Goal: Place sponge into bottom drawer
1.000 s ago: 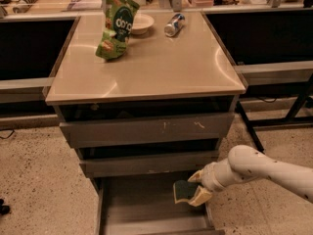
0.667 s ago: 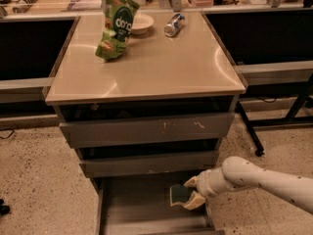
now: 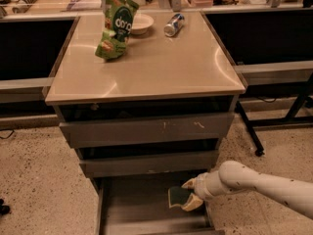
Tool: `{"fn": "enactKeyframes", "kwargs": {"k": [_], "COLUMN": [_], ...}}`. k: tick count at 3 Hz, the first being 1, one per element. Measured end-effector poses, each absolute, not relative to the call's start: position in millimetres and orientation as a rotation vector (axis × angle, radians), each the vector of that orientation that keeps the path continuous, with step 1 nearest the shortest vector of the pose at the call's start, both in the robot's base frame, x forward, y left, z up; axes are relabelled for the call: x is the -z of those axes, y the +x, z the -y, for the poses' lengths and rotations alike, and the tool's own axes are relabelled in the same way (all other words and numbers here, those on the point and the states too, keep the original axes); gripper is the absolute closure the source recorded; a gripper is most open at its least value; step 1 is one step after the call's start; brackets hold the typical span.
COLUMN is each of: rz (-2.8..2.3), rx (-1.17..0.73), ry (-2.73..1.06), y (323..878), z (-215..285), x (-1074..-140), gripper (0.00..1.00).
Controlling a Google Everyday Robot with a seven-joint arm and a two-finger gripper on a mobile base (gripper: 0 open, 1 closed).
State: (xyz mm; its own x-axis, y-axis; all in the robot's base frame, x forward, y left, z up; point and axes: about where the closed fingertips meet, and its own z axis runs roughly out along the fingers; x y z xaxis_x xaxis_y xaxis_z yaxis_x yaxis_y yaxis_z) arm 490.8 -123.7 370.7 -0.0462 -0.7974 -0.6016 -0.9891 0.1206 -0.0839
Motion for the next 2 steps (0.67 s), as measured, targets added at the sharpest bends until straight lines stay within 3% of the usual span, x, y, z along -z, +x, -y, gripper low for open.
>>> {"fn": "enactKeyframes", "kwargs": {"k": [2], "rz": [-1.777], "rx": [-0.568], "ry": [-1.775], "y": [513.8], "z": [81.1], "x": [-276.8], "gripper": [1.0]}}
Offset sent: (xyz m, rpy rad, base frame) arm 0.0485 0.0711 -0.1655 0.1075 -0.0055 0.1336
